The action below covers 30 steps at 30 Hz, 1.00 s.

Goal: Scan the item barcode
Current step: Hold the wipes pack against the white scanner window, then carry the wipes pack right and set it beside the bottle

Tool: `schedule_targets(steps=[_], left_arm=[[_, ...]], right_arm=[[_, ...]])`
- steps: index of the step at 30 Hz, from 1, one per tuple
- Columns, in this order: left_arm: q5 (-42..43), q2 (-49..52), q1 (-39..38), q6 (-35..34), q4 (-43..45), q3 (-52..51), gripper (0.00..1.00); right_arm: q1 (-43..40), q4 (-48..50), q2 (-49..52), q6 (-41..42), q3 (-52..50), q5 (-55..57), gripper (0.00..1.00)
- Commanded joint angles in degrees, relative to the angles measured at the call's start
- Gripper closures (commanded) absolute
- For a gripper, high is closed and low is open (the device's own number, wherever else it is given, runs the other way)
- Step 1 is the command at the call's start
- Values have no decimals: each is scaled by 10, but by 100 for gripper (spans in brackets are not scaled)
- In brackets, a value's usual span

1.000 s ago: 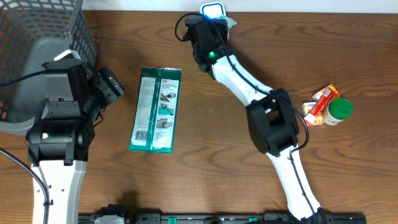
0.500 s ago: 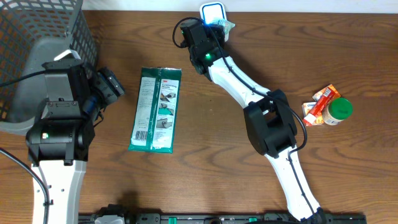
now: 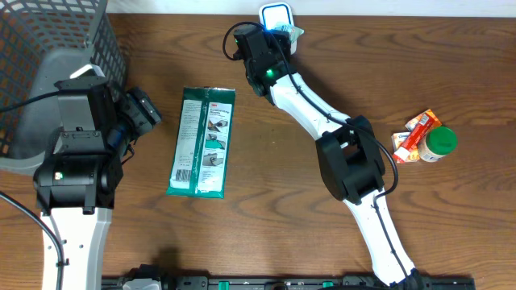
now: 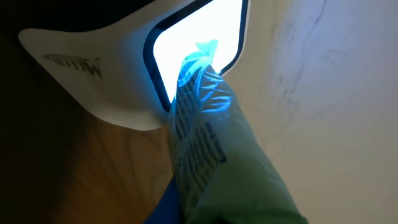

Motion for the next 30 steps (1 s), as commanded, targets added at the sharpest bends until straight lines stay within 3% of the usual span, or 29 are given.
schedule_targets(steps=[1,8,12,16,22,30], left_arm=[[-5,1,2,1,0,0,17],[-5,1,2,1,0,0,17],[-5,1,2,1,0,0,17],[-5,1,2,1,0,0,17],[-5,1,2,1,0,0,16],[-5,1,2,1,0,0,17]], right_arm=[[5,-18,-61,41,8,-16,99],[1,-195,-173,261,8,-52,99],[-20,-368,-239,427,8,-202,99],[-57,-510,-282,540,8,-347,99],[-149,-704,-293,582,-2,-518,99],[-235,-716,-293,581,-128,-521,99]])
